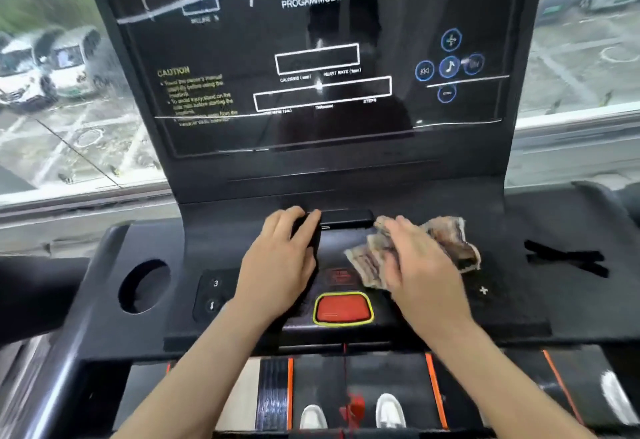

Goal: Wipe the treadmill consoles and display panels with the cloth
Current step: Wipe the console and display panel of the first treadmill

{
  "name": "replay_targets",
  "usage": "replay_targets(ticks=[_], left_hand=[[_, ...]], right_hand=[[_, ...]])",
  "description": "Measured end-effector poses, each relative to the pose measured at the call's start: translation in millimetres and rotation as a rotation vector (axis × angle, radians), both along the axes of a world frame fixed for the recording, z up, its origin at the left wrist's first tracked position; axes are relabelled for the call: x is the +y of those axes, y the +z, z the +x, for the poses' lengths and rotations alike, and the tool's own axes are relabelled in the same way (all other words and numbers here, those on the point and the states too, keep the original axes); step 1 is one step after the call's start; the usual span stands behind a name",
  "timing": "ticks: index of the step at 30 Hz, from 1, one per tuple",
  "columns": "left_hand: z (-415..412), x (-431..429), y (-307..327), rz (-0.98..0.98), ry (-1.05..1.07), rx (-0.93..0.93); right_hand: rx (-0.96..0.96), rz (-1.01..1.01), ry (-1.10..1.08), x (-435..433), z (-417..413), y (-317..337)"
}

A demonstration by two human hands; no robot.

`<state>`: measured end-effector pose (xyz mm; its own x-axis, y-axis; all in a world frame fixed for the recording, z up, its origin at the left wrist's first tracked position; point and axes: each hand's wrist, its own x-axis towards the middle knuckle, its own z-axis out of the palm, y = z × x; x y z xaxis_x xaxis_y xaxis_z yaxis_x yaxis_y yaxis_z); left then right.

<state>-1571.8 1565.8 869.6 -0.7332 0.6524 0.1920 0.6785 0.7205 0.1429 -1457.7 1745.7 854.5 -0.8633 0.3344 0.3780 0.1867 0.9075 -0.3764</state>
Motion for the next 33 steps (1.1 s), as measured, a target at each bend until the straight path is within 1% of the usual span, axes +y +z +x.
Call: replay_targets(ticks=[1,3,4,6,8,12,13,16,20,21,22,24,25,28,30,31,33], left_hand=[[-3,-4,-2,0.001,-0.03,0.013],[-9,-9,-1,0.027,-0.071,0.018],[-12,-10,0,0.046,-0.086,0.006],[-18,-12,3,0.097,-0.093,-0.042],[-25,-19,8,0.162,-0.077,-0.066],[-51,-59,21,0.274,0.061,0.02],[-59,-72,23,0.284,0.11,0.032],[-77,-102,23,0.332,0.233,0.007],[-91,-120,19,0.492,0.319,-0.044],[-96,-120,18,0.562,0.334,-0.081],[-99,-120,17,0.649,0.359,-0.168],[-103,-115,18,0.821,0.401,-0.418],[-104,-112,14,0.862,0.411,-0.506],[-102,-106,-3,0.802,0.454,-0.534],[-103,-102,-9,0.759,0.471,-0.521],[-104,-102,-12,0.755,0.466,-0.514],[-106,-103,-13,0.745,0.446,-0.482]], right_hand=[[0.079,-0.064,-0.076,16,5,5],[0.164,-0.275,-0.272,44,10,24],[0.224,-0.334,-0.319,50,5,33],[0.358,-0.359,-0.301,43,-24,49],[0.406,-0.309,-0.234,25,-63,61],[0.293,-0.043,-0.348,-3,-97,54],[0.303,0.008,-0.313,-16,-101,50],[0.314,0.112,-0.076,-73,-129,48],[0.252,0.198,0.137,-148,-178,49],[0.232,0.209,0.179,-151,-179,48],[0.207,0.219,0.217,-146,-173,45],[0.181,0.204,0.223,-115,-151,40],[0.203,0.172,0.185,-95,-137,37],[0.272,0.101,0.008,-52,-107,36],[0.285,0.1,-0.09,-57,-107,31],[0.302,0.118,-0.083,-70,-114,29],[0.309,0.159,0.042,-104,-136,28]])
